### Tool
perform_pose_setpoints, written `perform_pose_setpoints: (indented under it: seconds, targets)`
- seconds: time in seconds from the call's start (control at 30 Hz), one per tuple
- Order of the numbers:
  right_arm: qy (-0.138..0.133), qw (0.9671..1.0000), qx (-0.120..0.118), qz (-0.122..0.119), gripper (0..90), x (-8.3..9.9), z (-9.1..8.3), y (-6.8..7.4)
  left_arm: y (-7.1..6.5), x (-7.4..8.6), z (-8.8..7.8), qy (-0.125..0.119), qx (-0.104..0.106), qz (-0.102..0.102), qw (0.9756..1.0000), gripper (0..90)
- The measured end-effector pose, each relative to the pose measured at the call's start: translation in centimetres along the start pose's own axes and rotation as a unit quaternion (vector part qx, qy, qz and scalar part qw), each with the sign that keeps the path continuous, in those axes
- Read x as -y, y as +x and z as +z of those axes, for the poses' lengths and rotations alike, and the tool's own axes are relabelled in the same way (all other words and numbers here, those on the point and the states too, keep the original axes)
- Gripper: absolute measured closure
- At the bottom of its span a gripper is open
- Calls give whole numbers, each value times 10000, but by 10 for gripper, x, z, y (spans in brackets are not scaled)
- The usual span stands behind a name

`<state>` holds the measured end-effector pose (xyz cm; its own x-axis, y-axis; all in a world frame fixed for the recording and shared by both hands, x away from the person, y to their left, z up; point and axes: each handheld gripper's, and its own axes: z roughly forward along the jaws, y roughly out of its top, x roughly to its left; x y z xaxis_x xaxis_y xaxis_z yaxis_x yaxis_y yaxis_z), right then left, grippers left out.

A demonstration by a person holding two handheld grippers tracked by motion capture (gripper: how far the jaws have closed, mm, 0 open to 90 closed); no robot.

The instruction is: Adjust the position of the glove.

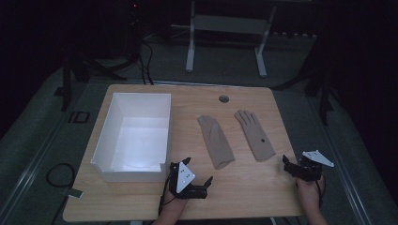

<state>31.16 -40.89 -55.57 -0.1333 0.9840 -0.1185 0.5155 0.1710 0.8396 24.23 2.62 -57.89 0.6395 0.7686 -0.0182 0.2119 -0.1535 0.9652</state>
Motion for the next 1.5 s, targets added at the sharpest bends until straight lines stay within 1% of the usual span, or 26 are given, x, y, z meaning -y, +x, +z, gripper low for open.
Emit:
perform_pose_setpoints:
  seconds: [0.1, 0.13, 0.23, 0.27, 0.3, 0.33, 0.4, 0.43, 0.53, 0.6, 0.63, 0.67, 0.7, 0.73, 0.77, 0.83, 0.87, 1.0, 1.1, 1.23, 1.27, 1.3, 1.37, 1.43, 1.47, 1.5]
  targets:
    - [58, 10000, -35, 7, 109, 0, 0, 1, 0, 0, 0, 10, -2, -18, 10000, 2]
    - [164, 9997, -190, -52, 110, -1, 1, 1, 0, 0, 0, 10, -2, -18, 10000, 2]
    - [235, 9995, -212, -74, 125, -1, 2, 2, 0, 0, 1, 19, -9, -1, 10000, 3]
    - [379, 9986, -367, 47, 137, -2, 2, 1, -1, 0, 1, 32, -7, 24, 10000, 3]
    - [649, 9940, -826, 292, 134, -4, 5, -2, 0, 0, 1, 33, -3, 30, 10000, 2]
    - [648, 9940, -825, 300, 136, -6, 5, -1, 0, 0, 1, 31, -2, 29, 10000, 2]
    - [540, 9948, -851, 175, 138, -11, 1, 2, 0, 0, 1, 32, -1, 32, 10000, 3]
    - [541, 9946, -878, 117, 137, -14, -1, 4, -1, 0, 1, 29, -1, 29, 10000, 2]
    - [399, 9961, -792, 34, 134, -26, -8, 8, -1, 0, 1, 30, -2, 38, 10000, 2]
    - [361, 9956, -869, 15, 123, -35, -12, 9, 0, 0, 0, 33, 0, 29, 10000, 3]
    - [349, 9960, -817, 44, 127, -40, -13, 11, 0, 0, 0, 34, -1, 23, 10000, 2]
    - [336, 9960, -818, 109, 121, -44, -15, 12, 0, 0, 1, 32, 4, 18, 10000, 2]
    - [290, 9952, -928, 114, 109, -50, -16, 13, 0, 0, 1, 33, 8, 20, 10000, 3]
    - [258, 9954, -921, 99, 109, -53, -18, 14, 0, 0, 1, 40, 26, 29, 10000, 2]
    - [230, 9956, -912, -38, 108, -59, -20, 18, 0, 0, 1, 47, 33, 31, 10000, 2]
    - [176, 9957, -906, -90, 108, -65, -22, 21, 0, -1, 1, 57, 33, 46, 10000, 2]
    - [162, 9952, -955, -134, 108, -69, -23, 23, 0, -1, 1, 60, 37, 46, 10000, 3]
    - [79, 9949, -992, -184, 108, -82, -26, 31, 0, 0, 1, 45, 14, 33, 10000, 2]
    - [82, 9940, -1069, -235, 108, -90, -26, 36, 0, -1, 1, 55, 19, 21, 10000, 3]
    - [157, 9920, -1188, -394, 108, -98, -25, 46, 0, 0, 1, 55, 13, 35, 10000, 2]
    - [154, 9919, -1187, -426, 108, -100, -24, 48, 0, -1, 1, 58, 16, 38, 10000, 2]
    - [124, 9909, -1250, -477, 108, -102, -24, 52, 0, -1, 1, 56, 17, 37, 10000, 2]
    - [108, 9904, -1273, -518, 108, -107, -24, 58, 0, 0, 1, 55, 24, 35, 10000, 2]
    - [82, 9893, -1349, -545, 108, -110, -23, 63, 0, 0, 1, 53, 27, 34, 10000, 3]
    - [63, 9895, -1341, -541, 108, -113, -23, 66, 0, -1, 1, 60, 28, 40, 10000, 2]
    - [69, 9884, -1412, -564, 107, -115, -22, 68, 0, -1, 1, 63, 30, 48, 10000, 2]
